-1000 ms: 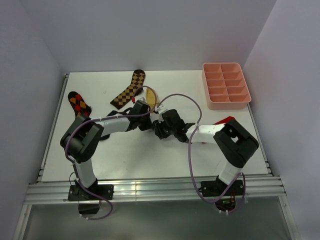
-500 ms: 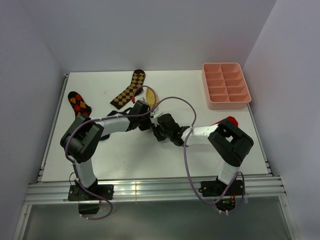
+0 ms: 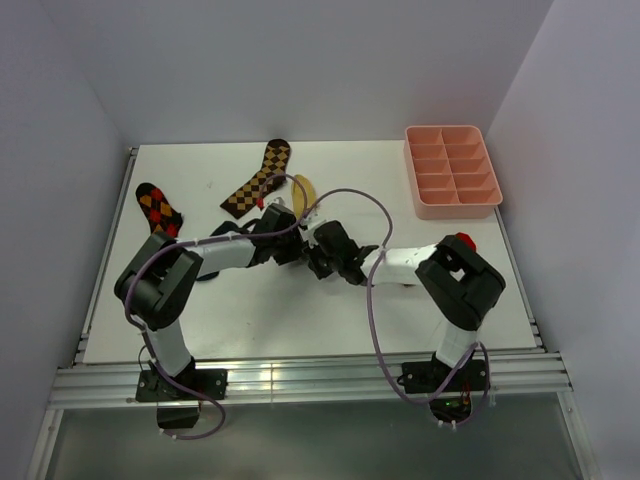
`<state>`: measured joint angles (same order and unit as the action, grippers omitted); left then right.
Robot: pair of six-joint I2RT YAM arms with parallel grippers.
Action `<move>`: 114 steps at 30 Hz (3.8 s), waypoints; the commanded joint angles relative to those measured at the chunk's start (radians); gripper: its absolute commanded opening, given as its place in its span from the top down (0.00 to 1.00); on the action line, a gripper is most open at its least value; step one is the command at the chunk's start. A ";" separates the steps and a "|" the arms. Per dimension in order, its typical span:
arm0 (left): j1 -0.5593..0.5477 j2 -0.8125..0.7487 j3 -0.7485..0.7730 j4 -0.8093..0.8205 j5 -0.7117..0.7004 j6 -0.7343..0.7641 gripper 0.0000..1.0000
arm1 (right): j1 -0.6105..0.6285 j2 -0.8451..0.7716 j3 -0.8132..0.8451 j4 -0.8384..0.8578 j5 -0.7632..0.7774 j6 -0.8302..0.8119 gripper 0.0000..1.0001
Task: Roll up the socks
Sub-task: Roll the sock at the center of the board.
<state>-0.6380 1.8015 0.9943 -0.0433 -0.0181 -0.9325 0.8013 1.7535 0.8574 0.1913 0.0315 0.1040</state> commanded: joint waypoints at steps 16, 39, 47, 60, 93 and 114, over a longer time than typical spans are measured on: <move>0.015 -0.123 -0.126 0.232 0.040 -0.029 0.42 | -0.379 0.248 0.031 0.169 -0.915 0.471 1.00; 0.012 0.022 -0.082 0.260 0.040 -0.022 0.67 | -0.419 0.339 0.101 0.068 -0.938 0.474 0.98; 0.008 0.048 -0.057 0.221 0.037 0.001 1.00 | -0.416 0.255 0.086 -0.012 -0.848 0.399 0.84; -0.011 0.035 0.032 0.062 0.023 0.069 1.00 | -0.220 -0.132 0.006 -0.129 -0.231 0.133 0.56; -0.017 0.062 0.083 -0.023 0.027 0.038 1.00 | 0.016 -0.058 -0.035 0.028 -0.022 -0.009 0.66; -0.015 0.087 0.084 -0.041 0.027 0.020 1.00 | 0.002 -0.272 -0.178 0.160 0.004 -0.019 0.56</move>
<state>-0.6464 1.8637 1.0603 -0.0452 0.0223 -0.9123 0.8017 1.4963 0.6834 0.2981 0.0345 0.1143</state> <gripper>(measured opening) 0.124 0.446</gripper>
